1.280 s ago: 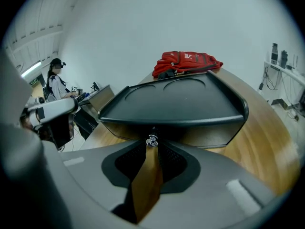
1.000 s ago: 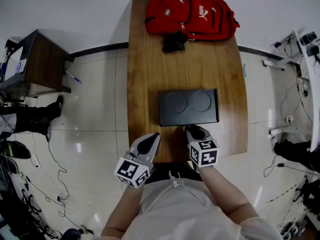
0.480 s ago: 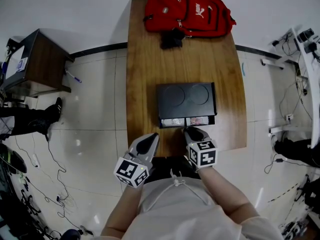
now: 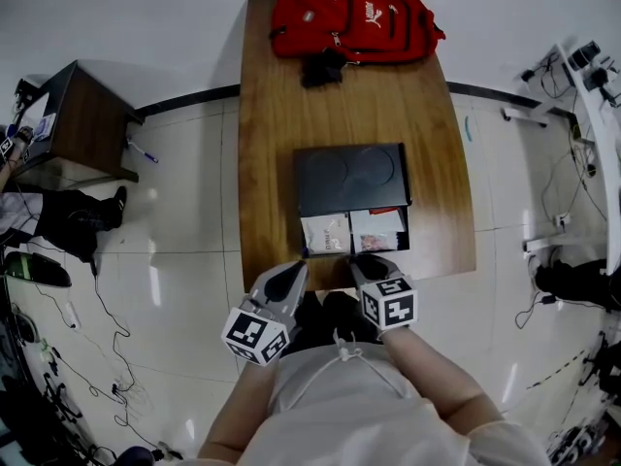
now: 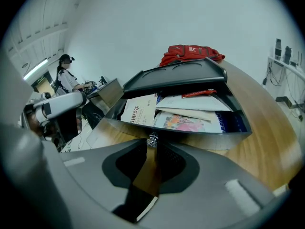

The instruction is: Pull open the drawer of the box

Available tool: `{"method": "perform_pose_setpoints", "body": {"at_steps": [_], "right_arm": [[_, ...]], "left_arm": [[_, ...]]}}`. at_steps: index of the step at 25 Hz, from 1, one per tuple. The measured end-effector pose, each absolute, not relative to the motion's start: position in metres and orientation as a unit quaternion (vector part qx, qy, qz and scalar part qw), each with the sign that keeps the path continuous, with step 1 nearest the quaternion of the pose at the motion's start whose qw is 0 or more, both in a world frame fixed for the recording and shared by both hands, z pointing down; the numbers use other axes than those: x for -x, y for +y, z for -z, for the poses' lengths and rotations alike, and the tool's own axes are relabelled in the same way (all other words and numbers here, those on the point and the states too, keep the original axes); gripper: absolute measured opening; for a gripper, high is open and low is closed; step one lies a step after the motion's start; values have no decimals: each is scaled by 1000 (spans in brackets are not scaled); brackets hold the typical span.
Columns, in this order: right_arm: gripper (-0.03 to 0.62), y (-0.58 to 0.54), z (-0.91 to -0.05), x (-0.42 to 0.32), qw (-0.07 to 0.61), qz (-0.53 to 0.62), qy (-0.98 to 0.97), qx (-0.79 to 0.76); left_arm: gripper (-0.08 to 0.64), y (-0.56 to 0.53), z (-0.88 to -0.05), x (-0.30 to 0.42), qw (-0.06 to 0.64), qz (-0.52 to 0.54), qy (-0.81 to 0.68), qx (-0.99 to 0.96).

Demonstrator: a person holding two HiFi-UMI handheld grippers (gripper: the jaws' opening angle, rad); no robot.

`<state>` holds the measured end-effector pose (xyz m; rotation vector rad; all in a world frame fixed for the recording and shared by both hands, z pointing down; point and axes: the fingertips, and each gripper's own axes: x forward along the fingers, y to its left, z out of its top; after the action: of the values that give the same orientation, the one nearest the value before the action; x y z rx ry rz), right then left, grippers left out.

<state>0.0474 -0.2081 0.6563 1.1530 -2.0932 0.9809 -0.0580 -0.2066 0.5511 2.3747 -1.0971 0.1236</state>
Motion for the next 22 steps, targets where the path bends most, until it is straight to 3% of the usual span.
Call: {"method": "perform_pose_setpoints", "body": {"at_steps": [20,22], "right_arm": [[74,-178,-658,-52,285,-353,-791,-410],[117,-175,-655,-47,292,-343,-799,-399]], "left_arm": [[6,-173,-546,45,251,-39,-413,-875],[6,-171,-543,44,248,-38,-415,-874]]}}
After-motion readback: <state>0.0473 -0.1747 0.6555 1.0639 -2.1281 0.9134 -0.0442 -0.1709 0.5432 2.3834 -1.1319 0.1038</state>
